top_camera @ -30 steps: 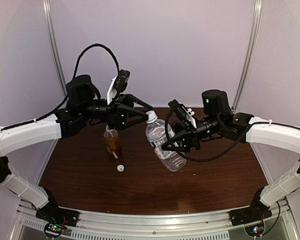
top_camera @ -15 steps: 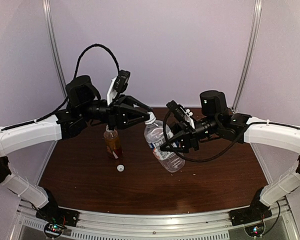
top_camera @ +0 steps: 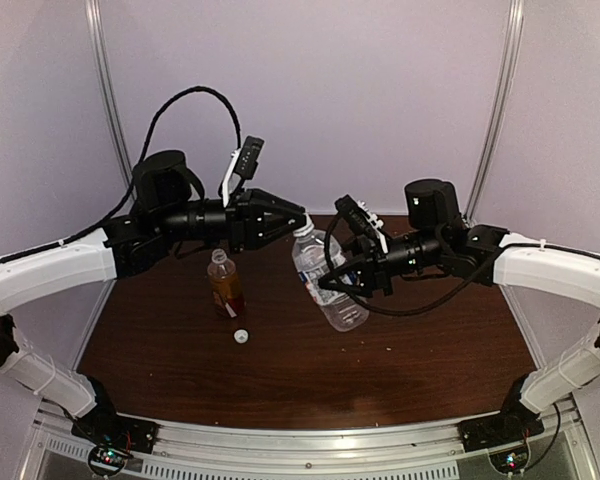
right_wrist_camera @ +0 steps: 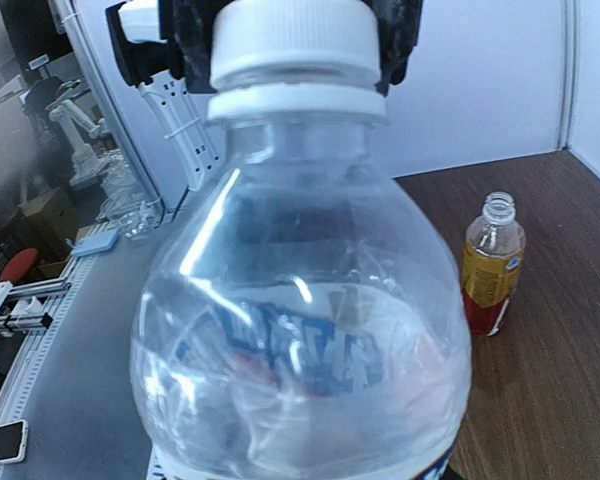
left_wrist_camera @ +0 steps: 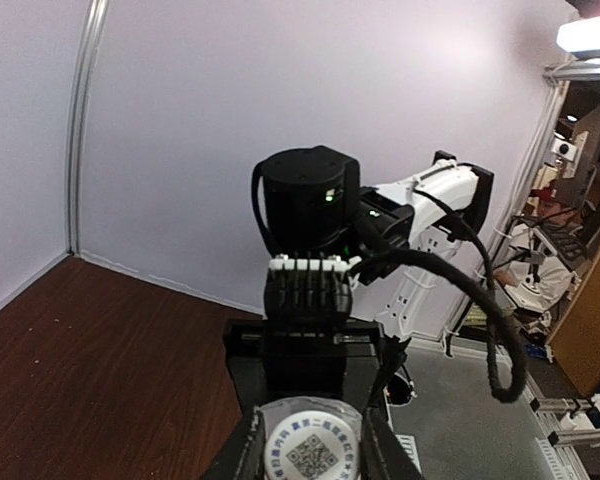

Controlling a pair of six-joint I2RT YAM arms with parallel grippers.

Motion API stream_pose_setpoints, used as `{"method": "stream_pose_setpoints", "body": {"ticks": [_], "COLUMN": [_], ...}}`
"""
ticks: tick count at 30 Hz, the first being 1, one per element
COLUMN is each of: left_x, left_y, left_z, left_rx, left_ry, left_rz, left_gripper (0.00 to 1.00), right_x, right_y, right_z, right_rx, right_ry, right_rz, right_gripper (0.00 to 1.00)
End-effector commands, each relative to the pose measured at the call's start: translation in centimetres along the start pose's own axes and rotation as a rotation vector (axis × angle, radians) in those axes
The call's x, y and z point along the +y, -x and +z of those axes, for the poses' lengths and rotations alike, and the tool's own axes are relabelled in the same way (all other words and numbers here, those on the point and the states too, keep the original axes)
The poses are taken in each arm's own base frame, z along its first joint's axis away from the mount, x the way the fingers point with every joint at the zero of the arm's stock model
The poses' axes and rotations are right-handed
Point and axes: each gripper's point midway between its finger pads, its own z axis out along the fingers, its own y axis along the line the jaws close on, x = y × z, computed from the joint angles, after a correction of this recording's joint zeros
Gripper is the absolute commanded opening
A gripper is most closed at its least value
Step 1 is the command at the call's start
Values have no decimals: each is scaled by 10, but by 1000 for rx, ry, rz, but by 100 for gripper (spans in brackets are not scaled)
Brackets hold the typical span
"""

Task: Unscrew the bottle caps

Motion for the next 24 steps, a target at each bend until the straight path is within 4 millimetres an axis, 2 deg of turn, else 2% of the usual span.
{"method": "stream_pose_setpoints", "body": {"ticks": [1,4,9,12,14,18,24], "left_x": [31,43,40,36,30,16,-6], "left_y": [18,19,28,32,35,39,37], "left_z": [0,0,7,8,8,6,-2], "left_rx": [-75,-124,-141,-142,-138,-110,-55], "left_ry": [304,401,439,420,392,338,201], "left_rz": [-133,-235,-231,-206,-157,-49,49], "left_gripper": [2,2,8,21,33,52,67], "right_x": [-36,-45,-49,-48,-44,-32,-6], "right_y": [21,22,18,15,14,13,15], "right_z": [-13,-16,-14,-14,-14,-12,-11], "right_rx": [-35,-48,-49,-45,-45,-46,-49], "right_ry": [-264,-319,-331,-322,-307,-239,-111], "right_rz": [-32,-36,-32,-32,-37,-48,-67], "right_gripper": [35,35,35,35,35,36,36]}}
